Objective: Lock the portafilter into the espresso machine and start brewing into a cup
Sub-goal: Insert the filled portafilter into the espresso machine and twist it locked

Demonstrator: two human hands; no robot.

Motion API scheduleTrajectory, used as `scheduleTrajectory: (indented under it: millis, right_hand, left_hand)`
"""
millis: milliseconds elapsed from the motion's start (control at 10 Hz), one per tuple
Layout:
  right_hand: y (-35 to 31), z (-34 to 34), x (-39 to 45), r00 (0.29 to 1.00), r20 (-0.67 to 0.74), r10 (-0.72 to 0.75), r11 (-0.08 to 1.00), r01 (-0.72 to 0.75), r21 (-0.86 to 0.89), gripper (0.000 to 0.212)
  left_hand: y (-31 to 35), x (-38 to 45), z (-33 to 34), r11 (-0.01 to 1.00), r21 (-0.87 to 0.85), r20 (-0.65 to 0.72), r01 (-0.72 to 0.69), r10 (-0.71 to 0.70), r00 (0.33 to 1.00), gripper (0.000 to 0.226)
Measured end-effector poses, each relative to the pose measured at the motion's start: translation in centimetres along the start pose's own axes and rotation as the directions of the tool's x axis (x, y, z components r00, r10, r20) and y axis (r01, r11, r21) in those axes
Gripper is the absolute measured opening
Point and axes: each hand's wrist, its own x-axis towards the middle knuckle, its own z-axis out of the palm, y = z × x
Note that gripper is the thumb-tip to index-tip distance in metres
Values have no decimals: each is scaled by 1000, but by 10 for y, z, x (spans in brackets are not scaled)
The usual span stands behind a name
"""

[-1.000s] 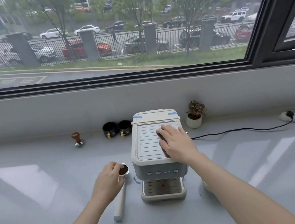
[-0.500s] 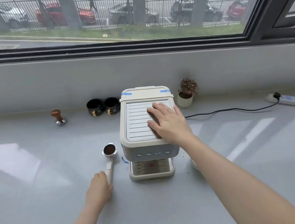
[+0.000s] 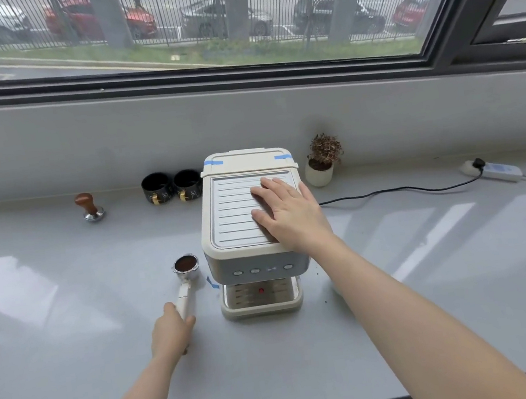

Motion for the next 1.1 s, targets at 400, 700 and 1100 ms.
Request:
scheduleTrajectory:
  millis: [400, 700, 1100]
  right_hand:
    - [-2, -1, -2, 1000, -8, 4, 1000, -4, 4, 50]
    - [0, 1, -1, 1000, -16, 5, 1000, -5, 10, 50]
    - [0, 1, -1, 1000, -14, 2, 1000, -1, 17, 50]
  left_hand:
    - [-13, -77, -15, 985, -56, -60, -166, 163, 985, 13]
    - [24, -104, -21, 950, -91, 1, -300, 301, 954, 13]
    - [57, -93, -18, 952, -120, 56, -281, 289, 956, 17]
